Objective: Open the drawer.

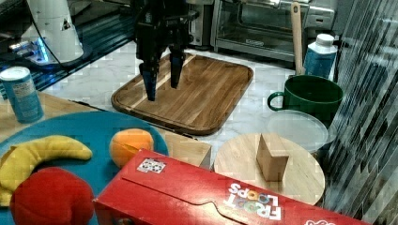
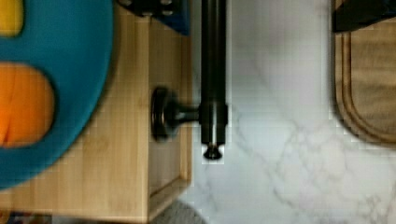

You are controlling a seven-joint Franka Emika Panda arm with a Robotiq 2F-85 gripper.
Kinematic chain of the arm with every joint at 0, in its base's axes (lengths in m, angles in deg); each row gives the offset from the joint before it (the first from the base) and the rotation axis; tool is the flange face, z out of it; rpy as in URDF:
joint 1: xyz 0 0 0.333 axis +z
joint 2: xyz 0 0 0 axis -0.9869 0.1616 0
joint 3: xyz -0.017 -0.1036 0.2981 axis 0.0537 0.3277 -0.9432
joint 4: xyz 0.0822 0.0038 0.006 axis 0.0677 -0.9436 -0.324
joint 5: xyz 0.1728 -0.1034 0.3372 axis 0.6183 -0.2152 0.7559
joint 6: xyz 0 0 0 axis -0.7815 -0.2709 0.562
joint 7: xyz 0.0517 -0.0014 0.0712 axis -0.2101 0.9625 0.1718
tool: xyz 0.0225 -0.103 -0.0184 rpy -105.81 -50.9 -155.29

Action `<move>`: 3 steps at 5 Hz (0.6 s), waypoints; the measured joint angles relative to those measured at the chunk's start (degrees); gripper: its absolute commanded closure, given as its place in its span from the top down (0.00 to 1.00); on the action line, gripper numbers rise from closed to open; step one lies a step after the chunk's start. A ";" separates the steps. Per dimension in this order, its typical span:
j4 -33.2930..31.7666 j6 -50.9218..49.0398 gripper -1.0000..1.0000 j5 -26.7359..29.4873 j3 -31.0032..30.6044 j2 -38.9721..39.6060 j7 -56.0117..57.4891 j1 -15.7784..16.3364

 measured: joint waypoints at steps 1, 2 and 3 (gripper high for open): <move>-0.11 3.50 1.00 0.00 -0.20 0.95 0.92 -0.49; -0.11 5.57 1.00 0.01 -0.19 2.99 1.20 -0.77; -1.01 6.04 1.00 0.01 0.28 4.46 1.23 -0.67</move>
